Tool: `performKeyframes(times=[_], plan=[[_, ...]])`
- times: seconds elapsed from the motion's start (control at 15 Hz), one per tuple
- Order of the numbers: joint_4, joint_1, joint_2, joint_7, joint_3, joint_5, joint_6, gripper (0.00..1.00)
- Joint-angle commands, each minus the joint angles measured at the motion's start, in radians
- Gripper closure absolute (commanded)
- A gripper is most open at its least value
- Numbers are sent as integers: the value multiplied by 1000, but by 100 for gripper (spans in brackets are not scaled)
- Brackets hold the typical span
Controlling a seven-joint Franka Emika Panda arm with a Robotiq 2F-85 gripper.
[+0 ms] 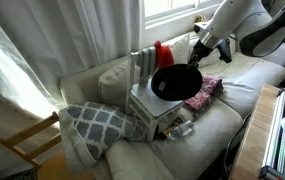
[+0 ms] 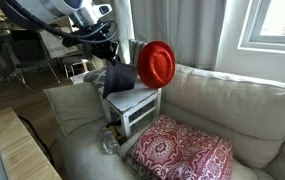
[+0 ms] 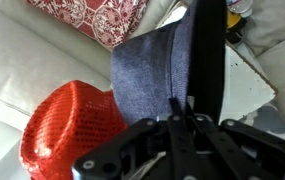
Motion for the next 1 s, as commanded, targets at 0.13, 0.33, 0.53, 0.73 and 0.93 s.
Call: performKeyframes(times=[0.13,0.33,0.53,0.73,0.93], plan=[[-10,1,3,0,6,0,16,96],[23,10,-41,-10,-23,-127,47,99],[56,1,-60,-43,-16,-242,75,99],[96,-14,-73,-43,-12,-389,112,99],[135,-26,-83,-39,-4,-531,152,99]])
